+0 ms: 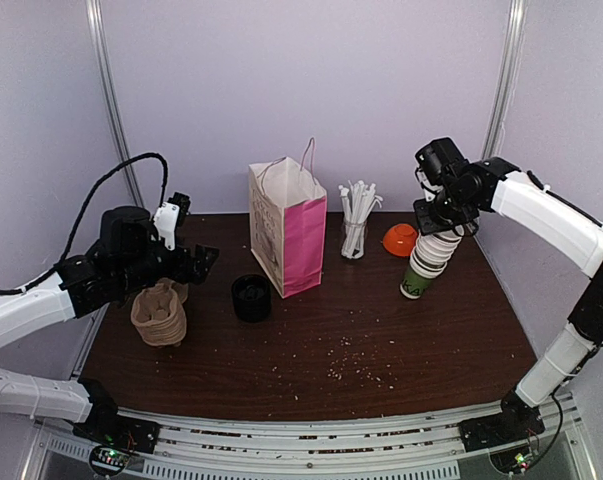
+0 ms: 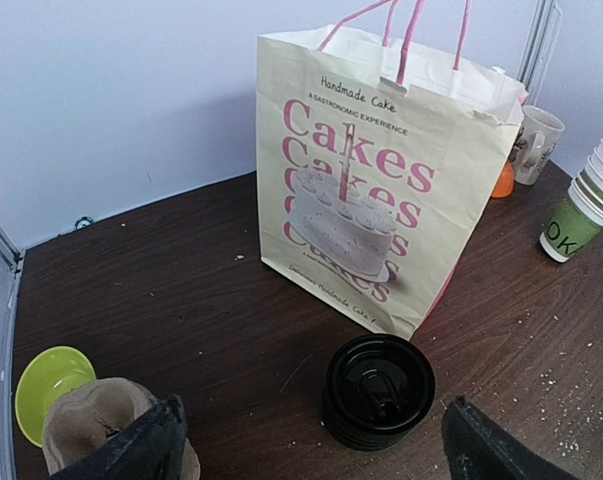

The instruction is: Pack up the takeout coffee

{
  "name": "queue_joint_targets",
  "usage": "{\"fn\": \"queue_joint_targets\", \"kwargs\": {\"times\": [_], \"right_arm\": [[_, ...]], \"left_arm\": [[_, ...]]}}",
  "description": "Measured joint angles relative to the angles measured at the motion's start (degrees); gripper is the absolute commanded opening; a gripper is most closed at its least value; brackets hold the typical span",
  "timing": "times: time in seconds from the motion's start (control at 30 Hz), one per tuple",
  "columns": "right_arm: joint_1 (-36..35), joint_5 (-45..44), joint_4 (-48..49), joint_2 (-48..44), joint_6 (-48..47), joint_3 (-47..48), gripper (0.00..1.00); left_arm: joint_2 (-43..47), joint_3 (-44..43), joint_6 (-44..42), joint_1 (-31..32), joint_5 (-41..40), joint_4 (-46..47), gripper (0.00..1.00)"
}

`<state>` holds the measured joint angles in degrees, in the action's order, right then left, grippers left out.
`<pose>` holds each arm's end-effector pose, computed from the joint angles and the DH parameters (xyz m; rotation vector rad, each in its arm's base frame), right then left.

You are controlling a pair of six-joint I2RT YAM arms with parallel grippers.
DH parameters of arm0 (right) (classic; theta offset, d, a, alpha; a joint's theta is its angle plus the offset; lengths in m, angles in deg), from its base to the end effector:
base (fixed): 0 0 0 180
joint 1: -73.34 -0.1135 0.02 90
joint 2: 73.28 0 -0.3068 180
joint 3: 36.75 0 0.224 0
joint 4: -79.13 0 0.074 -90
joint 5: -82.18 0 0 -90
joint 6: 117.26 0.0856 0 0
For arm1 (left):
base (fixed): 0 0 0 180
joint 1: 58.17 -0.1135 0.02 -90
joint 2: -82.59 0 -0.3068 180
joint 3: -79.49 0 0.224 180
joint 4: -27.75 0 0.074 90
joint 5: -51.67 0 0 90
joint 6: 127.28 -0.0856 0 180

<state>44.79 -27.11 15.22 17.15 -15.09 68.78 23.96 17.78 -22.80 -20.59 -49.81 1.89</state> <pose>0.3126 0.1379 0.3622 -0.1868 2.3543 -0.0674 0.1923 -0.1265 0.3264 0.2664 1.9634 -0.3981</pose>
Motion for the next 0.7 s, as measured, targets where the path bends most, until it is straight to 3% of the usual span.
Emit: {"fn": "queue_joint_targets", "kwargs": {"times": [0.43,0.7], "right_arm": [[-0.8,0.4,-2.7,-0.8,-0.3,2.4,0.00],[-6.6,0.7,-6.0,0.2,-0.5,3.3,0.00]], "left_arm": [[-0.6,0.0,0.4,0.0,0.4,0.0,0.92],[-0.9,0.0,0.8,0.0,1.5,0.0,0.91]]}}
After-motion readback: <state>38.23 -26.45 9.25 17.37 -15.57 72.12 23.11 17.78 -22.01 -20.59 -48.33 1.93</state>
